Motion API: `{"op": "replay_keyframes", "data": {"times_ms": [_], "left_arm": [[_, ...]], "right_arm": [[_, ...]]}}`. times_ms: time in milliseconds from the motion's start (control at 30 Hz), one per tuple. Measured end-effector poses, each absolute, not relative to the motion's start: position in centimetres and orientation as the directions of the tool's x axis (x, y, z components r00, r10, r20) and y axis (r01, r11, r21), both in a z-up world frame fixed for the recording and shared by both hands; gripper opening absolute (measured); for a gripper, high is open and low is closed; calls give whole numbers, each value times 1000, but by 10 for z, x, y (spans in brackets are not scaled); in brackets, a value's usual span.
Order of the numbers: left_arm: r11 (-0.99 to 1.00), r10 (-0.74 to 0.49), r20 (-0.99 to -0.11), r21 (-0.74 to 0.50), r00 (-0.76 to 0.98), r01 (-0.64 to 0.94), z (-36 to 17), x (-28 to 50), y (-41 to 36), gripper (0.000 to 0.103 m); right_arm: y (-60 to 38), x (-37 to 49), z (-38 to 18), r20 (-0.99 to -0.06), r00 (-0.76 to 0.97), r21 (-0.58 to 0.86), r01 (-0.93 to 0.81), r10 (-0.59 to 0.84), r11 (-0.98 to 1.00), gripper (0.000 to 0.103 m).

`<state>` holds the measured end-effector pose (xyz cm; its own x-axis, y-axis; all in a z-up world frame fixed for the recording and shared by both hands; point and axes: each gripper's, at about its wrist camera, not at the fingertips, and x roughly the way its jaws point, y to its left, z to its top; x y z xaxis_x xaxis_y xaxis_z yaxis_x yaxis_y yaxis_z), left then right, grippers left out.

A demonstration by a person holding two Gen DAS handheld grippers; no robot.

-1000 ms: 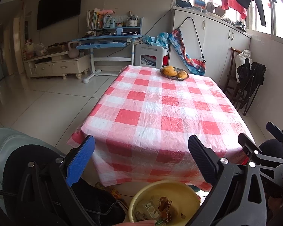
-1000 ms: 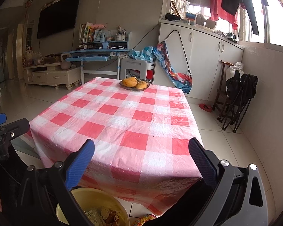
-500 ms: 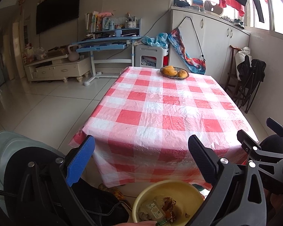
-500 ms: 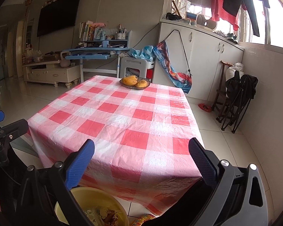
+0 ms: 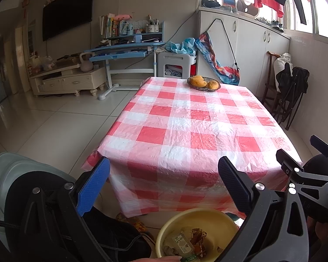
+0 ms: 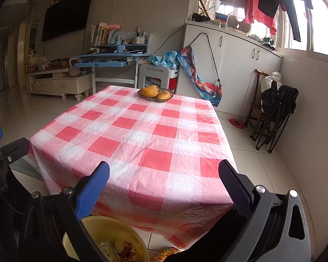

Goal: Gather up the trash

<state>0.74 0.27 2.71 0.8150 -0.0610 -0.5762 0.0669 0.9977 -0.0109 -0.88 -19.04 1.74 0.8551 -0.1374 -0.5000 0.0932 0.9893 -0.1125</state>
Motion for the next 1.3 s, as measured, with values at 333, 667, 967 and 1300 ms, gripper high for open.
{"op": "replay_keyframes", "data": {"times_ms": [333, 667, 967, 1300], "left_arm": [[998, -59, -575, -10, 816, 64, 25, 8, 6, 96], [998, -55, -576, -20, 816, 54, 25, 10, 11, 96], [998, -58, -584, -29, 810, 50, 23, 12, 12, 96], [998, -63, -589, -41, 806, 48, 22, 14, 14, 96]], "right_arm": [[-191, -8, 16, -506, 850, -121, 96, -145, 988, 95], [-187, -6, 14, -514, 845, -138, 87, -147, 987, 95], [-187, -5, 14, -515, 845, -138, 87, -147, 987, 95], [-186, -4, 12, -518, 843, -139, 84, -145, 987, 95]]}}
